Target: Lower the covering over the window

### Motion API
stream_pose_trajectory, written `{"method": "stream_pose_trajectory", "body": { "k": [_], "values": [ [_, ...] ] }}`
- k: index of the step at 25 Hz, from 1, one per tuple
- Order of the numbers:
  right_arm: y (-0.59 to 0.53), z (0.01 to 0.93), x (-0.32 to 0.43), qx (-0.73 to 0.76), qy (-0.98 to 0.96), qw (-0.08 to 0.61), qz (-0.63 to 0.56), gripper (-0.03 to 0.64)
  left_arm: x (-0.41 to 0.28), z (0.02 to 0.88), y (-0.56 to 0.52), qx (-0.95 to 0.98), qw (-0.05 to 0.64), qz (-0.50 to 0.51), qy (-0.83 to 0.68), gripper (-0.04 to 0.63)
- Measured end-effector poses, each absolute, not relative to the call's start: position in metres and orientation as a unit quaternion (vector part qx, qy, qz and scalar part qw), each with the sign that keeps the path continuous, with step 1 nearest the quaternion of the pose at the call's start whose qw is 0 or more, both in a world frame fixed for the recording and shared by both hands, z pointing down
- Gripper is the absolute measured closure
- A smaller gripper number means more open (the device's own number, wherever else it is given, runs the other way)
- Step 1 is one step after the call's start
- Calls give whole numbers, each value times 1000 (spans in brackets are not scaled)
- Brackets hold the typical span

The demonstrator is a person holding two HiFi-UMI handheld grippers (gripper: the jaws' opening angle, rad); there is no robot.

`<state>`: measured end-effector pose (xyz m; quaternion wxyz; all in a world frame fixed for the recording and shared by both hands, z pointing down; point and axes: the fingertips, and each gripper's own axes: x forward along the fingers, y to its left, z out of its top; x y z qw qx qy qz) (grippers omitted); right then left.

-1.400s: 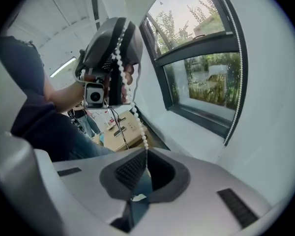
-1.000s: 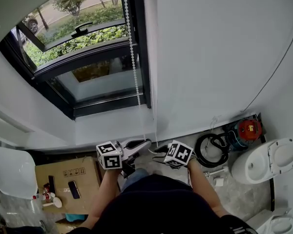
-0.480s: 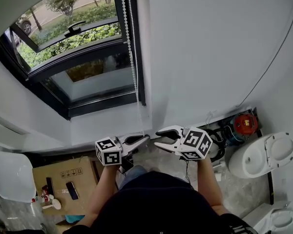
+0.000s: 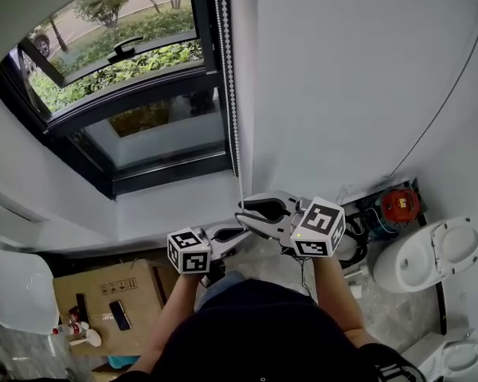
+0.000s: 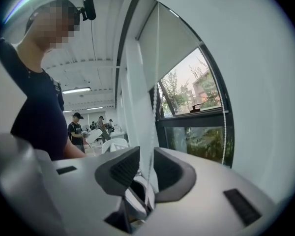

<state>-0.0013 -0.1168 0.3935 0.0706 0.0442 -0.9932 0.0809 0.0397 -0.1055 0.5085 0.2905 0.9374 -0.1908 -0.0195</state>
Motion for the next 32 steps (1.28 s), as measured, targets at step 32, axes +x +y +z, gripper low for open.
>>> {"method": "stream_pose_trajectory", "body": {
  "k": [32],
  "values": [
    [-135, 413, -65, 79, -983, 88, 141, 604, -19, 579, -93, 924, 348, 1, -159, 574]
  ]
}}
